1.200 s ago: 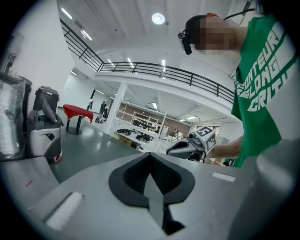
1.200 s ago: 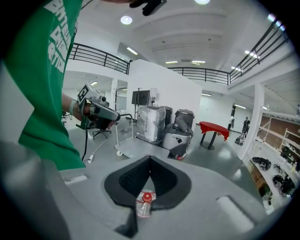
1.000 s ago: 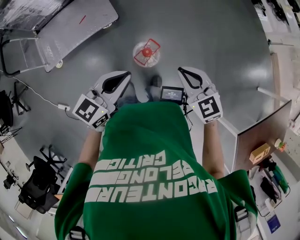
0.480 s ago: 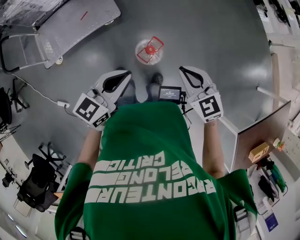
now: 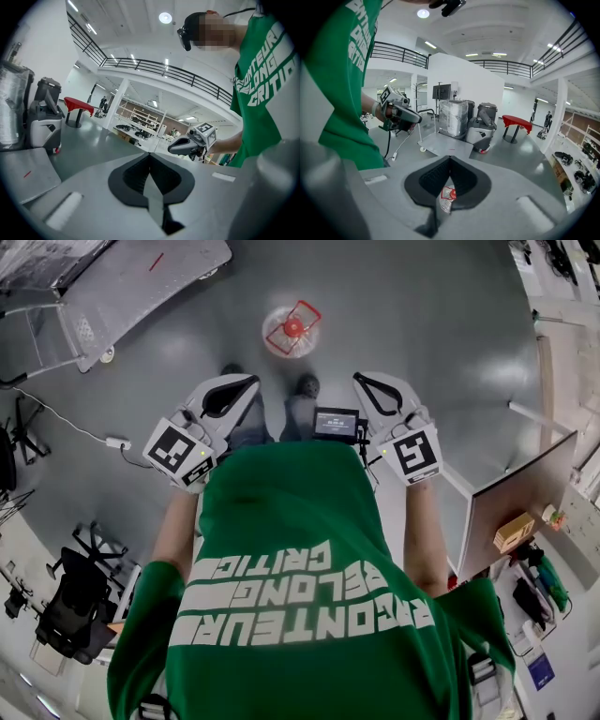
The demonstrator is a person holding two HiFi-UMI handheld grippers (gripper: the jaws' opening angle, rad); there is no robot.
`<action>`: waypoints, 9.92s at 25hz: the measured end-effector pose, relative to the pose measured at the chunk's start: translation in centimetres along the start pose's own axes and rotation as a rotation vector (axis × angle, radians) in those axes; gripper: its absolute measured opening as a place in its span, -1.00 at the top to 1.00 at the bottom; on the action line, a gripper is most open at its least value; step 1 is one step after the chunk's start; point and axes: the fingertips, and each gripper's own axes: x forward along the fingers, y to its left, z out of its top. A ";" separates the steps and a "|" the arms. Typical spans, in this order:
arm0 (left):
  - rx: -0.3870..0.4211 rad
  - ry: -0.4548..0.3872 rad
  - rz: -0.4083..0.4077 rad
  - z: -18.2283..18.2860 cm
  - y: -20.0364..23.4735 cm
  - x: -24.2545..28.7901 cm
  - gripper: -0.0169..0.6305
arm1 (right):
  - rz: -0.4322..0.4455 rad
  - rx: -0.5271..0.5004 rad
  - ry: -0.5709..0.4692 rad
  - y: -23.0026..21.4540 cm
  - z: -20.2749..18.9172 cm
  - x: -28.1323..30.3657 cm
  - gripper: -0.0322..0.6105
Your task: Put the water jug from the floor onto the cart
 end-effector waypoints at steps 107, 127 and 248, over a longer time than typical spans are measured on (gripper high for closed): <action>0.227 0.806 0.061 -29.1 21.8 15.5 -0.11 | -0.311 0.286 0.222 2.3 -9.6 -7.9 0.92; 0.143 0.357 0.409 -10.0 23.7 0.5 -0.12 | -0.015 0.012 -0.026 -3.6 3.1 6.4 0.92; -0.071 0.163 0.794 8.8 66.0 -19.3 -0.11 | 0.257 -0.012 -0.096 -15.4 27.8 46.7 0.85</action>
